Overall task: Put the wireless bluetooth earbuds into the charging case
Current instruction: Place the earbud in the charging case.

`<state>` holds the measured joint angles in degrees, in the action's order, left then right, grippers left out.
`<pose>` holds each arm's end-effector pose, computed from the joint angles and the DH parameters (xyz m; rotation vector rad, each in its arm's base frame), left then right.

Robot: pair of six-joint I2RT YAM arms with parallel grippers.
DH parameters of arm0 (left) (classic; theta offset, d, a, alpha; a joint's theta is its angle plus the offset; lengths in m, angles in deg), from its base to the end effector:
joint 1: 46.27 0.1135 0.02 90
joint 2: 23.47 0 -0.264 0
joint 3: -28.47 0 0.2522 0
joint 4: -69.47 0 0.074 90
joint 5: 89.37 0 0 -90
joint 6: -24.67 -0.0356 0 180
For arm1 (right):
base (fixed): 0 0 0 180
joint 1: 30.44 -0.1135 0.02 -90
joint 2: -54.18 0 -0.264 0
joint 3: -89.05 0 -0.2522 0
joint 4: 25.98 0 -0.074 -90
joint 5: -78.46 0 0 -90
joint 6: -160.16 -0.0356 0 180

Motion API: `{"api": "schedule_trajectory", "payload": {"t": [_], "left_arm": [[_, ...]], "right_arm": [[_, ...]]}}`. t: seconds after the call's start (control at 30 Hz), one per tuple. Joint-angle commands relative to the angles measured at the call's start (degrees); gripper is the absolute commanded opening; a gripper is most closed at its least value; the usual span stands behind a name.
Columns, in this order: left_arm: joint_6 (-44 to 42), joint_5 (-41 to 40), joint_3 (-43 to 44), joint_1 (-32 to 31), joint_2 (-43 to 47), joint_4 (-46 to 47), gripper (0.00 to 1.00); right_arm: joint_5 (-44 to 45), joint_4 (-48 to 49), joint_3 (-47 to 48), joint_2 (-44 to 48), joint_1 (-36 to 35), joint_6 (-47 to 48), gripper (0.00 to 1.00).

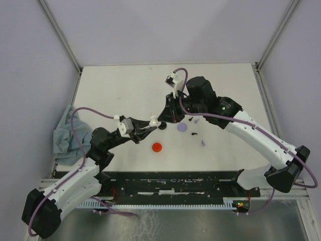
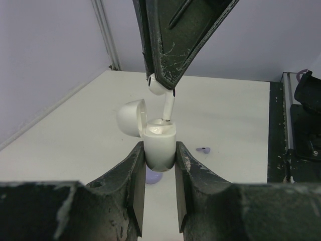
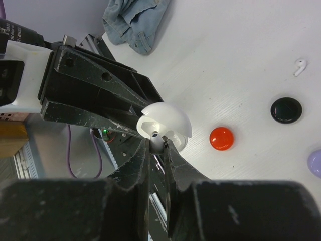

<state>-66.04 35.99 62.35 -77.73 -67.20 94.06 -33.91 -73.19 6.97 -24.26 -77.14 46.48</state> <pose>0.1405 -0.1101 0.2791 0.8812 1.1059 -0.8511 0.1955 0.2273 0.4065 -0.6991 2.1112 1.1256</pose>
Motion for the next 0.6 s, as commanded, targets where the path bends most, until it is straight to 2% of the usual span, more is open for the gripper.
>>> {"api": "schedule_trajectory", "payload": {"t": [0.0, 0.57], "left_arm": [[2.8, 1.2, 2.1, 0.0, -0.6, 4.2, 0.03], [3.9, 1.3, 2.9, 0.1, -0.4, 4.3, 0.03]], "right_arm": [[-1.6, 2.9, 0.3, 0.9, 0.0, 1.3, 0.06], [-1.5, 0.5, 0.6, 0.0, -0.9, 4.2, 0.07]]}}
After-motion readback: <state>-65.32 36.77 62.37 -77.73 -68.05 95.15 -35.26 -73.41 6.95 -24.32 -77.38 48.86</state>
